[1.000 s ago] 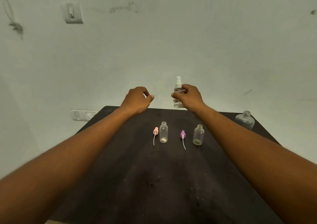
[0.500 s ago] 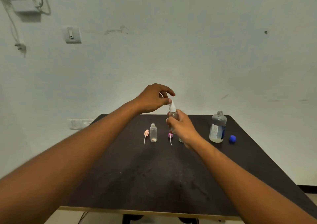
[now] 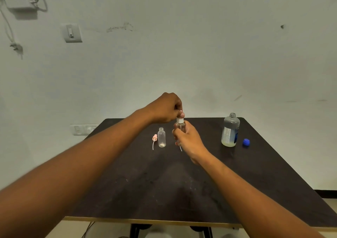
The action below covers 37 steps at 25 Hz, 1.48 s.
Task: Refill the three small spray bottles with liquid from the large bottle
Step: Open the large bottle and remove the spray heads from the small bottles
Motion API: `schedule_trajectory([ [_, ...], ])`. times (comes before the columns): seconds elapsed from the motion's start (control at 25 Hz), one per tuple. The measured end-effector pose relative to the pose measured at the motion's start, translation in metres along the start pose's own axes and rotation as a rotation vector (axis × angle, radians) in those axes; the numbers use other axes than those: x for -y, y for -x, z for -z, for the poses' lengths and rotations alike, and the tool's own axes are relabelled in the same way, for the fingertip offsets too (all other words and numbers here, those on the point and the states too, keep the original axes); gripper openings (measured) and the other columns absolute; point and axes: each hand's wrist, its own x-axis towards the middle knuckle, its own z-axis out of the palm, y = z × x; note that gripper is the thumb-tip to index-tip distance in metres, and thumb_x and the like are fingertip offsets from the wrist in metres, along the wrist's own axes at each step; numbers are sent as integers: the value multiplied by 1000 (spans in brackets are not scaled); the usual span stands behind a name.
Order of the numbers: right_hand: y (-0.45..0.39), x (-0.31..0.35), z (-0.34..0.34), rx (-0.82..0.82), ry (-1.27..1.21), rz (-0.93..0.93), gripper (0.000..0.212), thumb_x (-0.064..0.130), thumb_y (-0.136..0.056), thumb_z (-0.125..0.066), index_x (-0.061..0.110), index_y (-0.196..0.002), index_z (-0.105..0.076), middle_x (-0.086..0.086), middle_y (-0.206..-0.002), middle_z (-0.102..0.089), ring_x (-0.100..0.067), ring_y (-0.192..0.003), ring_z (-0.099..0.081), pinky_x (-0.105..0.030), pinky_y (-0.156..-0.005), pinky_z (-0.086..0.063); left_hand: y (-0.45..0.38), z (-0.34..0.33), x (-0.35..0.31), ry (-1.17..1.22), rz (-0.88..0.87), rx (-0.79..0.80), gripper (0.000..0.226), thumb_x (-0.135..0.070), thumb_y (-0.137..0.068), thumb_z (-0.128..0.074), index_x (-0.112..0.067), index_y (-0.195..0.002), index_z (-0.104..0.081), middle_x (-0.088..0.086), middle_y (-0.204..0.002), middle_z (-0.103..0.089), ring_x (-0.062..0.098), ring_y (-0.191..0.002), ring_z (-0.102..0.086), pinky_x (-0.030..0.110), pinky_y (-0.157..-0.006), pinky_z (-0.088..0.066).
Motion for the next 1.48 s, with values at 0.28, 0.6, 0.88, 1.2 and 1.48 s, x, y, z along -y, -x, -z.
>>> schedule_trajectory([
  [0.28, -6, -5, -4, -40, 20, 26, 11, 22, -104, -50, 17, -108, -59, -19, -100, -65, -17, -79, -55, -48, -81, -58, 0, -9, -1, -2, 40, -25, 14, -22, -94, -71, -9, -94, -75, -3, -84, -69, 9, -74, -62, 22, -63, -42],
  [0.6, -5, -4, -3, -22, 12, 42, 11, 22, -102, -51, 22, -109, -60, -16, -105, -66, -18, -84, -59, -50, -88, -58, 1, -4, -1, 30, 42, 36, 21, -29, -90, -76, -8, -90, -76, -1, -82, -71, 15, -77, -65, 28, -65, -47],
  [0.88, -5, -2, -4, -32, 10, 31, 9, 24, -103, -53, 25, -111, -59, -13, -105, -67, -23, -91, -65, -50, -91, -58, -1, 1, -3, -29, 47, 56, 27, -43, -88, -76, -16, -86, -69, -2, -87, -64, 14, -79, -59, 23, -64, -43],
  [1.2, -4, 2, -6, -9, 2, 27, 11, 22, -101, -54, 22, -111, -59, -9, -101, -65, -17, -88, -61, -46, -92, -59, -2, 9, 3, -32, 18, 105, 28, -34, -91, -74, -7, -83, -73, -2, -74, -65, 15, -68, -55, 25, -61, -40],
  [1.48, -5, 3, -9, -10, -11, 11, 14, 25, -103, -54, 22, -116, -57, -3, -104, -65, -17, -95, -63, -40, -94, -58, -3, 9, 6, 2, 25, 69, 30, -47, -89, -73, -17, -88, -71, -2, -87, -68, 15, -80, -61, 28, -70, -48],
])
